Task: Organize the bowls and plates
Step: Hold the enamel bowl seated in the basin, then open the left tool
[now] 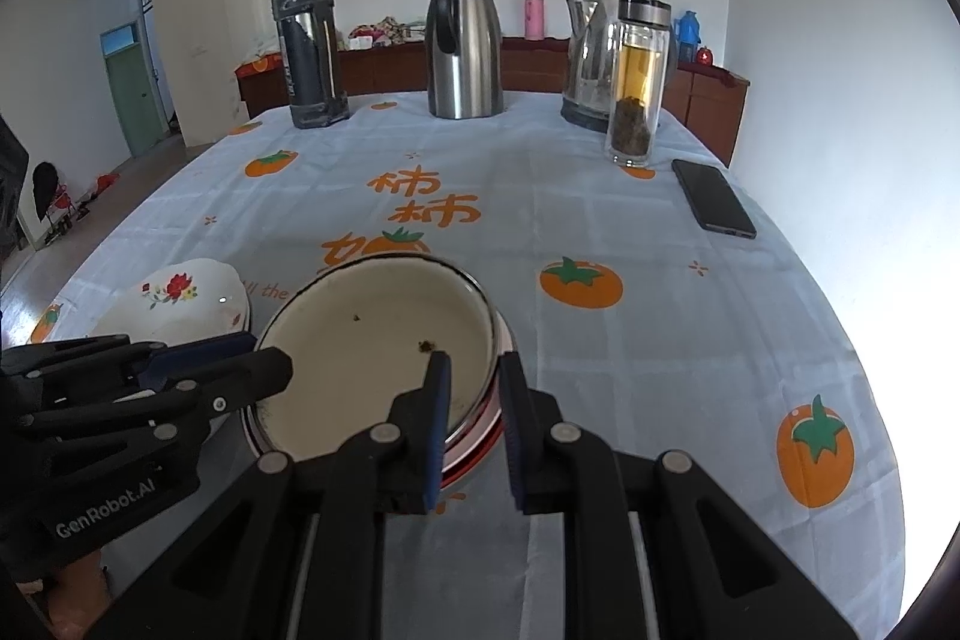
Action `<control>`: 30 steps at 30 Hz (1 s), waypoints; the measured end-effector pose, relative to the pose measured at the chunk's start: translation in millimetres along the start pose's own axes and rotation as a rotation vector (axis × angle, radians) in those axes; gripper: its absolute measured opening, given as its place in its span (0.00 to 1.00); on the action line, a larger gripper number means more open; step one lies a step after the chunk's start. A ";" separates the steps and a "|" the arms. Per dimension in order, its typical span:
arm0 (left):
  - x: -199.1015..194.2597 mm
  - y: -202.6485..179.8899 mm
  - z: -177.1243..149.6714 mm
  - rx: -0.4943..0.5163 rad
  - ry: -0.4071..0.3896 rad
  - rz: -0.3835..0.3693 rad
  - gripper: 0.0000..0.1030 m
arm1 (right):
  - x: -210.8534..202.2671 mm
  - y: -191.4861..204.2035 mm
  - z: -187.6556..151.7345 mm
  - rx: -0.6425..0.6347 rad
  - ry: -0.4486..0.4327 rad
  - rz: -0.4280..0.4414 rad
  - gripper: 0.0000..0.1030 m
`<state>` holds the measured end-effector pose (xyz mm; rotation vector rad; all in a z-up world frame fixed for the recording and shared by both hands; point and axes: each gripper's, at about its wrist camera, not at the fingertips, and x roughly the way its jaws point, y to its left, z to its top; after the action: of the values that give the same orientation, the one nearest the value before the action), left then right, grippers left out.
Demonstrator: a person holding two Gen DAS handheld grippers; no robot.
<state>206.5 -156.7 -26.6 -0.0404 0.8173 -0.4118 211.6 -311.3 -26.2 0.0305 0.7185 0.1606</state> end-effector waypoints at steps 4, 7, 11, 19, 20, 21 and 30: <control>-0.1 -0.9 -0.7 0.002 -0.002 0.002 0.20 | -0.9 1.1 -0.6 -0.002 0.000 0.001 0.17; -0.3 -0.8 -0.8 0.005 -0.002 0.004 0.20 | -0.6 0.7 -0.5 -0.003 0.000 -0.001 0.17; 0.1 -1.2 -0.8 0.003 -0.001 0.001 0.20 | -1.0 1.5 -1.1 -0.009 -0.001 -0.007 0.17; 0.7 -1.3 -1.5 0.005 -0.002 -0.007 0.20 | -1.9 3.4 -2.1 -0.016 -0.003 -0.016 0.17; 0.7 -1.5 -1.5 0.005 -0.002 -0.008 0.20 | -1.6 3.6 -1.9 -0.016 -0.003 -0.016 0.17; 0.6 -2.2 -1.8 0.006 -0.002 -0.008 0.20 | -2.0 4.1 -2.3 -0.016 -0.003 -0.017 0.17; -0.1 -0.1 -1.1 0.000 -0.001 -0.012 0.20 | -2.7 3.6 -2.1 -0.021 -0.004 -0.022 0.17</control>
<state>205.6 -156.6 -27.2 -0.0459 0.8160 -0.4233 207.7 -308.2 -25.7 0.0033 0.7131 0.1472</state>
